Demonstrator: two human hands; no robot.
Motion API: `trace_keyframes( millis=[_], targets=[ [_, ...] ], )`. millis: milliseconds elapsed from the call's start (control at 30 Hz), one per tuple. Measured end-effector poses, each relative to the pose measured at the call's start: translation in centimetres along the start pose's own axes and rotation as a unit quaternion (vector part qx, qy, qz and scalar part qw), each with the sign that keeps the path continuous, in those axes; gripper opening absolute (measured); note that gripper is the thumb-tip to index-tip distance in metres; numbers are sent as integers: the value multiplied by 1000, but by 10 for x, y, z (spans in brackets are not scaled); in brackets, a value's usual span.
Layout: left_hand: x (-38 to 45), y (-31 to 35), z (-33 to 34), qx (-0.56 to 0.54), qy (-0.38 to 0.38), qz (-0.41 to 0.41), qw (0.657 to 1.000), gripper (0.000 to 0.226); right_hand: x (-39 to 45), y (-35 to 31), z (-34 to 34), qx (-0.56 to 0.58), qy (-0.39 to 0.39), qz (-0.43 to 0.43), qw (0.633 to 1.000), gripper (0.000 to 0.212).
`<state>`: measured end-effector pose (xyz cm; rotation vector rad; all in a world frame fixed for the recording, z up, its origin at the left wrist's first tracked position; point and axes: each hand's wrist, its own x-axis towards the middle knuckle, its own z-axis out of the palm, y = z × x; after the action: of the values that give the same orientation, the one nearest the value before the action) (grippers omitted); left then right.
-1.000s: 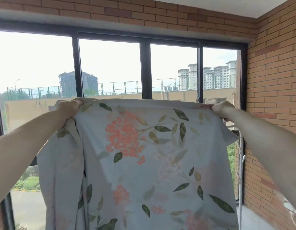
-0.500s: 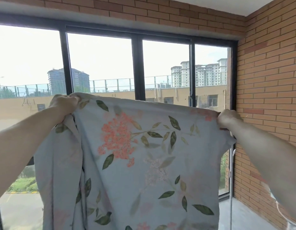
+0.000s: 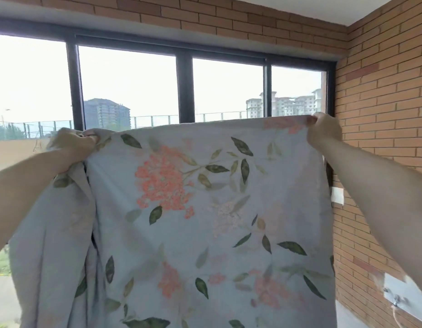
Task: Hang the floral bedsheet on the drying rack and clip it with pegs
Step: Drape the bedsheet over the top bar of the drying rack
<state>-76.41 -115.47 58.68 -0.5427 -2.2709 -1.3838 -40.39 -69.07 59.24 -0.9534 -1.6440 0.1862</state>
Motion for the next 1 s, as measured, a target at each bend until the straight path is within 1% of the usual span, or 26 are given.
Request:
trace_keyframes(
  millis=[67,100,133,200,267,367,433,533,567,600,633,667,700,733,767,800,833,867,933,1000],
  targets=[
    [3,11,24,-6,-3,-5,1000,28,18,13,6,-2,-5,39,999,25],
    [-2,20,33,-1,-2,-1,1000,27,27,19,7,3,-9,59,998,26],
    [-11,30,40,15,3,22,1000,28,31,26,6,-3,-9,76,997,25],
    [-8,42,58,1,20,21,1000,31,47,49,6,-44,-8,105,994,26],
    [-15,58,70,22,19,18,999,34,57,68,6,-93,-9,103,990,32],
    [-19,75,91,16,19,17,1000,32,68,93,11,-142,-28,78,986,32],
    [-23,86,103,14,20,15,1000,32,73,102,12,-105,-52,119,986,32],
    [-28,98,124,15,21,11,1000,33,86,111,21,37,-80,215,973,36],
    [-28,100,131,14,22,8,1000,34,93,115,26,103,-99,239,961,35],
    [-28,103,137,9,23,6,1000,34,103,119,32,161,-134,260,943,36],
    [-28,104,139,8,24,4,1000,34,111,122,37,201,-167,263,929,36],
    [-29,108,143,11,25,0,1000,35,119,124,40,204,-186,262,925,32],
    [-26,112,149,13,31,-3,999,35,131,125,45,203,-185,272,922,24],
    [-25,117,154,10,36,-5,999,36,141,125,48,192,-164,294,922,13],
    [-21,121,159,3,41,-1,999,37,148,124,50,233,-128,320,909,16],
    [-19,128,163,-3,45,1,999,38,156,123,54,258,-104,311,909,23],
    [-15,132,168,-7,48,7,999,40,157,119,55,286,-77,292,909,23],
    [-12,138,171,-5,50,11,999,41,154,110,52,314,-47,266,910,19],
    [0,146,178,-1,57,21,998,41,167,97,62,348,21,261,900,13],
    [12,152,184,-2,60,25,998,38,164,74,61,373,74,242,893,22]
  ],
)
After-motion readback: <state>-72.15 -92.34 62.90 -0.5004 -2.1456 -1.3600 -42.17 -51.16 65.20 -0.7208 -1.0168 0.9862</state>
